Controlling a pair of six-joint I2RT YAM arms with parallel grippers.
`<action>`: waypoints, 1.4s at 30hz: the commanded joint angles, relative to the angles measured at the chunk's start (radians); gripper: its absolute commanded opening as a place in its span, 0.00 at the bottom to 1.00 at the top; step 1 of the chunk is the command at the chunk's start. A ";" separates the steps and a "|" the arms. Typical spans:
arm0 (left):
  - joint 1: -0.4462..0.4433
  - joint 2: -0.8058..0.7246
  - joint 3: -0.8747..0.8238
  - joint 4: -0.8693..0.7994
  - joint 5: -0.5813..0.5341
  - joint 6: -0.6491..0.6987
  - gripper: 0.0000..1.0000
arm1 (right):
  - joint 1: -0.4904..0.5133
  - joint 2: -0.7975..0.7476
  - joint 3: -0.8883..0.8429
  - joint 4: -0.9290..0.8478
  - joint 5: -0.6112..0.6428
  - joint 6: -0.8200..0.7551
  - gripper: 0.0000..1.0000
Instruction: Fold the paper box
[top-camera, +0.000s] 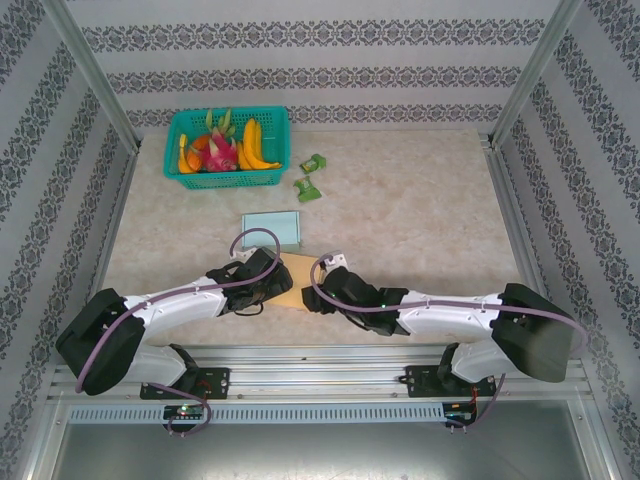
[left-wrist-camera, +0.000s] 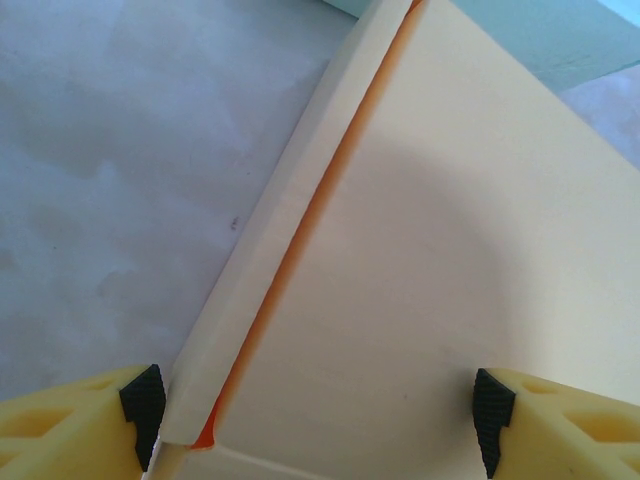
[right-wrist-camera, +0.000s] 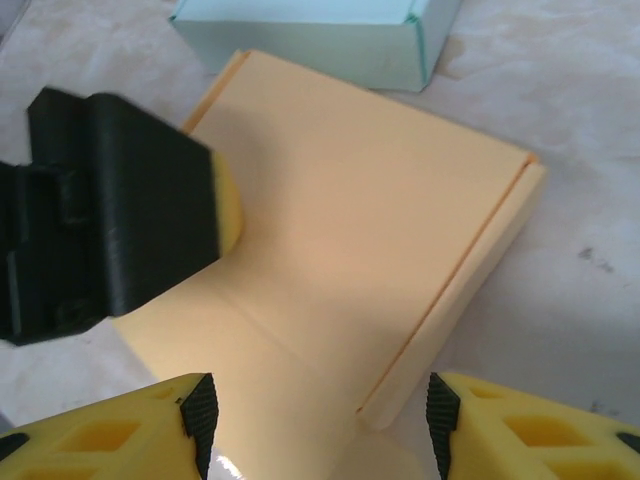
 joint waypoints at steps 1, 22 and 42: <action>0.007 0.033 -0.034 -0.046 -0.014 0.022 0.81 | 0.030 -0.001 -0.027 -0.005 0.046 0.065 0.58; 0.006 0.001 -0.025 -0.083 -0.024 0.028 0.81 | 0.121 0.074 -0.038 0.029 0.080 0.151 0.55; 0.006 -0.014 -0.048 -0.071 -0.023 0.022 0.81 | 0.122 0.111 0.020 0.074 0.041 0.116 0.47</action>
